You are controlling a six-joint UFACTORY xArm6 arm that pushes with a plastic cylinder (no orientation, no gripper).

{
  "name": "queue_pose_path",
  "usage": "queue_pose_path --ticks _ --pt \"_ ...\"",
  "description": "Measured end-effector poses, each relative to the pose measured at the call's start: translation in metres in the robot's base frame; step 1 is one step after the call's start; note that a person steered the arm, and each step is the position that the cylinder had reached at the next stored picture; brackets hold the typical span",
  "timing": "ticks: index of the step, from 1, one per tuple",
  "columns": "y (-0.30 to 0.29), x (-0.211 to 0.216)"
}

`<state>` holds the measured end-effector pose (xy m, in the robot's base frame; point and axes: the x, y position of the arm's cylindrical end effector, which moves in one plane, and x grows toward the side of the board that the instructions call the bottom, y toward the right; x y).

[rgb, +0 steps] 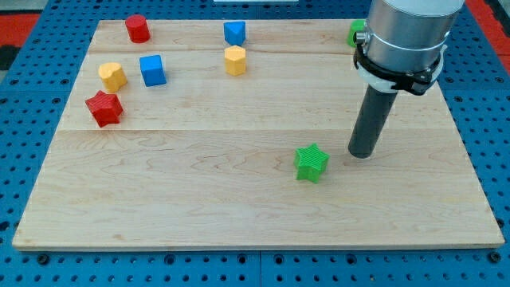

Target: Slide the green star towards the center right of the board

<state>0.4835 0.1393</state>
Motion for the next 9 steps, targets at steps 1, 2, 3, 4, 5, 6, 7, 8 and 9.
queue_pose_path --ticks 1,2,3,4,5,6,7,8,9 --pt "0.004 -0.006" --pt "-0.015 -0.020" --pt "-0.086 -0.021" --pt "-0.124 0.005" --pt "-0.094 0.025" --pt "-0.042 0.021" --pt "-0.011 0.029" --pt "0.018 0.055" --pt "0.053 0.019"
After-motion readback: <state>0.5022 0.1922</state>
